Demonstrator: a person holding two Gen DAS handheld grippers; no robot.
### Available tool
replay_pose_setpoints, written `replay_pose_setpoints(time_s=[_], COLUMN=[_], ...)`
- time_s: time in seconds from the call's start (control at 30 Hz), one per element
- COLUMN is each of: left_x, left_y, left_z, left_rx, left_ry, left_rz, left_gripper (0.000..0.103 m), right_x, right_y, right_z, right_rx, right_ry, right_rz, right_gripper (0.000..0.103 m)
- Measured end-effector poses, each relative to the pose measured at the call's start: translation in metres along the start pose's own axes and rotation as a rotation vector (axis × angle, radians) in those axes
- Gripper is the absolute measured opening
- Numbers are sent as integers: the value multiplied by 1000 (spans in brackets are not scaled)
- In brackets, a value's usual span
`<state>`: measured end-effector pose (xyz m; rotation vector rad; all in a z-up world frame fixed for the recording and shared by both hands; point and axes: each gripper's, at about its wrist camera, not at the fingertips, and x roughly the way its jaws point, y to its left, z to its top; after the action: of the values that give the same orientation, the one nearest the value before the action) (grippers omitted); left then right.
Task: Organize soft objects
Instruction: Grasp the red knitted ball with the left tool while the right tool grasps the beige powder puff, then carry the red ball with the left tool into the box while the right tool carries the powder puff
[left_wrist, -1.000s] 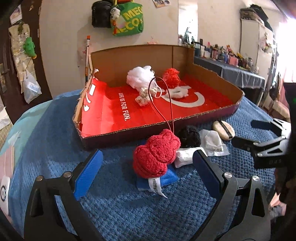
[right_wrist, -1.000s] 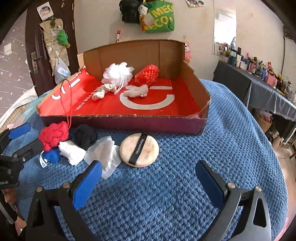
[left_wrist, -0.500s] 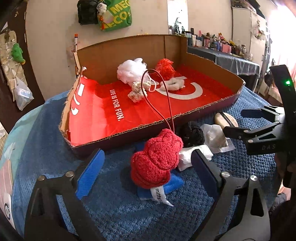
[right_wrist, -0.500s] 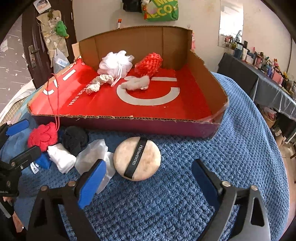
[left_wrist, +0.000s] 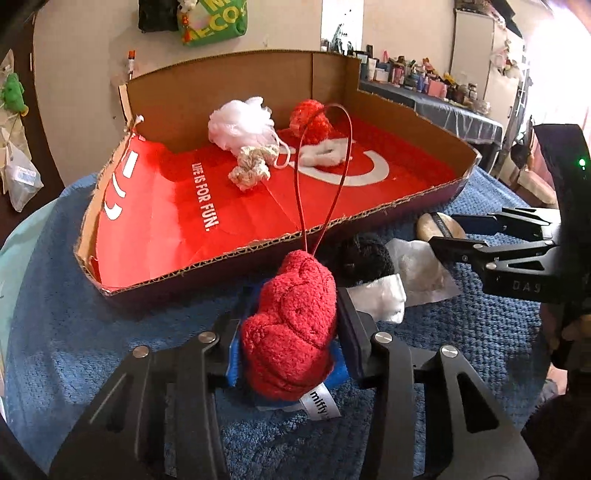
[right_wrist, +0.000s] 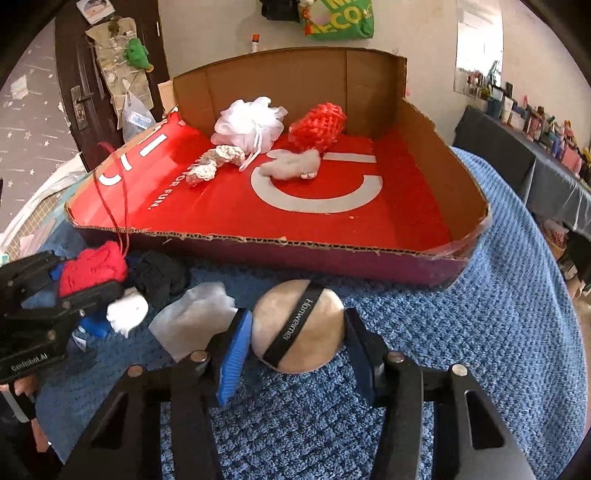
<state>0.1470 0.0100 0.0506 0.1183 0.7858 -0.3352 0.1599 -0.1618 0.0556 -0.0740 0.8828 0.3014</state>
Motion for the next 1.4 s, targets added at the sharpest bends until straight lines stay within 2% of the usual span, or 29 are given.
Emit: replay_pose_setpoints(time_s=[0.27,0.63,0.77,0.9,1.03,1.1,1.4], left_x=[-23,-34,-42,-41,-21,-4,63], left_y=[2,1,8,22,41,50,84], left_z=[5,10,23,49,85,102,140], left_rx=[-20,-26,-38,-52,-58,-52,-78], left_ry=[-58,-81,-112,-127,-91,-50,143], left_rz=[-5,12,33,47,75,108,144], left_gripper=[40,40,40,40,40,40,40], right_x=[-23,-34,-44,-55,-49,-40,13], right_y=[3,4,3,3,-1,-5,-21], right_z=[1,0,7,29,63,81,139], right_rx=[-15,-13,-15,-33,-62,-67,-126], right_ry=[-64,-82,-113,-156,-158,-140,20], right_rz=[-1,4,13,21,14,5,-52], right_gripper=[53,53,53,53,53,53,53])
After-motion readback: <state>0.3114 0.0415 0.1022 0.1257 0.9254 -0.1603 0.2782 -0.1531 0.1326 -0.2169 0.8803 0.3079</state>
